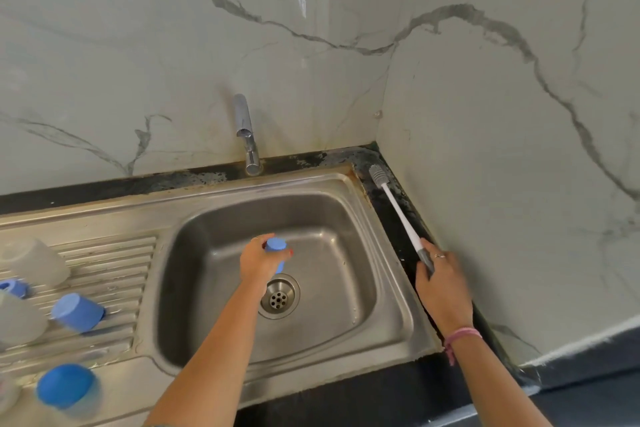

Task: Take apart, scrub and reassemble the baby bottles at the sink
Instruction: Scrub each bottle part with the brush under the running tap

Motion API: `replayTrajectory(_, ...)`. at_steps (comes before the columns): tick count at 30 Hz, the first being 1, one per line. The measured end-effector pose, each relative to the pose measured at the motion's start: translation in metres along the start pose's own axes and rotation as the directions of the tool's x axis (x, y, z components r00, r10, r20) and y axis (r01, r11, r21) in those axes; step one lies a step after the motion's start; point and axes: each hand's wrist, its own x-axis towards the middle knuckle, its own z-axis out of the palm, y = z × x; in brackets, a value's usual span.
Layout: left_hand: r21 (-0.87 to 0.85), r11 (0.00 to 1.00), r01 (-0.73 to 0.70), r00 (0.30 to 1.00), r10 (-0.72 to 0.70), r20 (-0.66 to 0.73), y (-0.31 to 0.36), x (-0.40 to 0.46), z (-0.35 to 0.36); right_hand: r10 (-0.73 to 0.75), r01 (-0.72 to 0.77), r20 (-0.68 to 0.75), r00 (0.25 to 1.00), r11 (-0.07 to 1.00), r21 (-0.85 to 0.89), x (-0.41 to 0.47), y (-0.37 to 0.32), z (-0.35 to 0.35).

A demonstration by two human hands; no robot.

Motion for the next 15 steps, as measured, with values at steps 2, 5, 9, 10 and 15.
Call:
replayTrajectory(2,-0.056,0.998,0.02,1.0,-0.02,0.009,0.0,-0.006,0.003,0.02,-0.02,-0.007,1.0,1.0,0.003,0.0,0.009,0.001)
replayTrajectory(5,-0.051,0.999,-0.004,1.0,0.003,-0.017,0.001,-0.011,0.003,0.034,-0.034,-0.012,0.999,0.999,-0.001,0.001,0.013,0.005)
replayTrajectory(9,-0.03,1.0,0.003,0.998,-0.005,-0.062,0.001,-0.015,0.002,0.052,-0.052,-0.013,0.999,0.998,-0.027,0.001,0.012,0.008)
replayTrajectory(10,-0.069,0.997,0.021,0.998,-0.025,-0.049,0.001,-0.017,0.001,0.056,-0.056,-0.004,0.998,0.997,-0.043,0.001,0.012,0.008)
replayTrajectory(15,-0.159,0.982,0.107,0.993,-0.112,-0.028,-0.008,-0.02,-0.002,0.042,-0.033,0.029,0.999,0.962,-0.269,0.004,0.015,0.008)
